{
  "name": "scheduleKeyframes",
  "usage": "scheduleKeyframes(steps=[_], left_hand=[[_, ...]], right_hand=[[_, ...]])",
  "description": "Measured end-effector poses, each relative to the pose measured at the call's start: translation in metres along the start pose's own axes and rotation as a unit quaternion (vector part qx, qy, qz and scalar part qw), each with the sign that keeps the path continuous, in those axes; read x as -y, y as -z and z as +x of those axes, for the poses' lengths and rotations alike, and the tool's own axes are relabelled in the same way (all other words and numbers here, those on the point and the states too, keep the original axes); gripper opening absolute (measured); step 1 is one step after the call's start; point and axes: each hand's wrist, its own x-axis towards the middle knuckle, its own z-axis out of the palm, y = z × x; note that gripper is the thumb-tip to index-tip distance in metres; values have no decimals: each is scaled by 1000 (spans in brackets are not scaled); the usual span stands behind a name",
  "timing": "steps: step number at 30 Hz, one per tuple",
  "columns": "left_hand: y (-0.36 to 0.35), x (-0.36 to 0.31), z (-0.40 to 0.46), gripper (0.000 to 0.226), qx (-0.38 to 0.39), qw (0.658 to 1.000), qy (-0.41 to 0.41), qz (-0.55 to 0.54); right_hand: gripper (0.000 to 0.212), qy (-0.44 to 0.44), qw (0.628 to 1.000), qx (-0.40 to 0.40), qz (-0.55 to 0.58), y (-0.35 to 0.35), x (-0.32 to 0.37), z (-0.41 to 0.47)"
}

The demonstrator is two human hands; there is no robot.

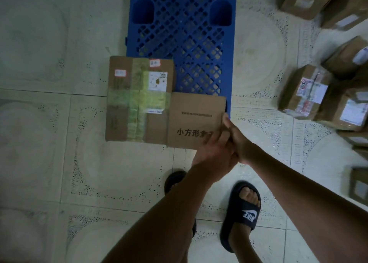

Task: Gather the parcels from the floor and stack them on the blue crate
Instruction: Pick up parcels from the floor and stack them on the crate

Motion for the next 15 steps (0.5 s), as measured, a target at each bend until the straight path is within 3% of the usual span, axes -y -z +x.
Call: scheduleKeyframes(steps=[4,10,15], left_hand=[[-11,1,5,35,27,999,21,10],[3,8,2,41,48,999,2,-11],[25,29,-7,34,-54,996,73,-18]], right_hand=[[64,14,998,-43,40,-4,3,18],[37,87,994,-64,-23,-11,20,20],[36,88,987,-116,-67,-13,23,12]])
